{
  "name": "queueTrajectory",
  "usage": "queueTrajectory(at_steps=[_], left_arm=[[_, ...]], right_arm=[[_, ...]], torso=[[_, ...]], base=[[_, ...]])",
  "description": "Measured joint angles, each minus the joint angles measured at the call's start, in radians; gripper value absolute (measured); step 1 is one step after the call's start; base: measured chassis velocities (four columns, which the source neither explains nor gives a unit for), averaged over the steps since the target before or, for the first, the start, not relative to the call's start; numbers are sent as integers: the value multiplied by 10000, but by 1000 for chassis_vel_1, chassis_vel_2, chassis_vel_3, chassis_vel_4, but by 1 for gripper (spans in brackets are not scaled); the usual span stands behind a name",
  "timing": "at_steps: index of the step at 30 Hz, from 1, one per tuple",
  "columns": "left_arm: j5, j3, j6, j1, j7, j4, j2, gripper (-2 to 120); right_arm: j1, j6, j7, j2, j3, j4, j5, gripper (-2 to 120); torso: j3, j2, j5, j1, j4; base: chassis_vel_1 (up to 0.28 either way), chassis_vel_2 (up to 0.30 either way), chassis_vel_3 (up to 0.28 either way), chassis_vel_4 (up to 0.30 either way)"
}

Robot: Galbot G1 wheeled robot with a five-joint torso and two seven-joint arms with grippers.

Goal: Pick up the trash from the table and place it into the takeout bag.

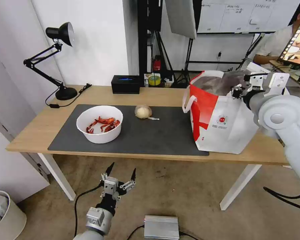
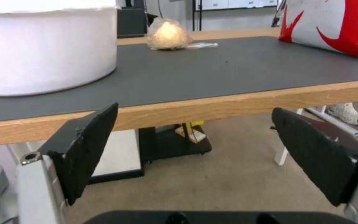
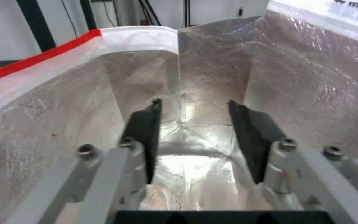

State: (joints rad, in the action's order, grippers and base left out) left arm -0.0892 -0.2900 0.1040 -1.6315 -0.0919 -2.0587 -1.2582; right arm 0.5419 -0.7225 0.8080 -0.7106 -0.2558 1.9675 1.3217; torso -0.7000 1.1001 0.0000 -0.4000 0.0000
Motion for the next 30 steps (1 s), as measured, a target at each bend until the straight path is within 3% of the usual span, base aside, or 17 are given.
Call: queueTrajectory(at_steps=[8,15,24,30], left_arm=[[-9,-4,-5,29,-8,-10,41,100],[-17,-62,-10,1,-21,-133,60,100],[-20,-102,-11,-37,-23,-264,51,100],[-16,-92,-11,-81,-28,-290,8,100]], right_arm=[[-7,0,-1,89,-26,93,51,69],[219,2,-7,312,-325,506,102,97],[582,187,-246,390,-643,1190,220,100],[1092,1044,-1229,303,-670,1789,-343,100]], torso=[[0,0,0,0,1],[0,0,-1,0,0],[0,-1,0,1,0],[0,0,-2,0,2]], base=[[0,0,0,0],[0,0,0,0],[0,0,0,0],[0,0,0,0]])
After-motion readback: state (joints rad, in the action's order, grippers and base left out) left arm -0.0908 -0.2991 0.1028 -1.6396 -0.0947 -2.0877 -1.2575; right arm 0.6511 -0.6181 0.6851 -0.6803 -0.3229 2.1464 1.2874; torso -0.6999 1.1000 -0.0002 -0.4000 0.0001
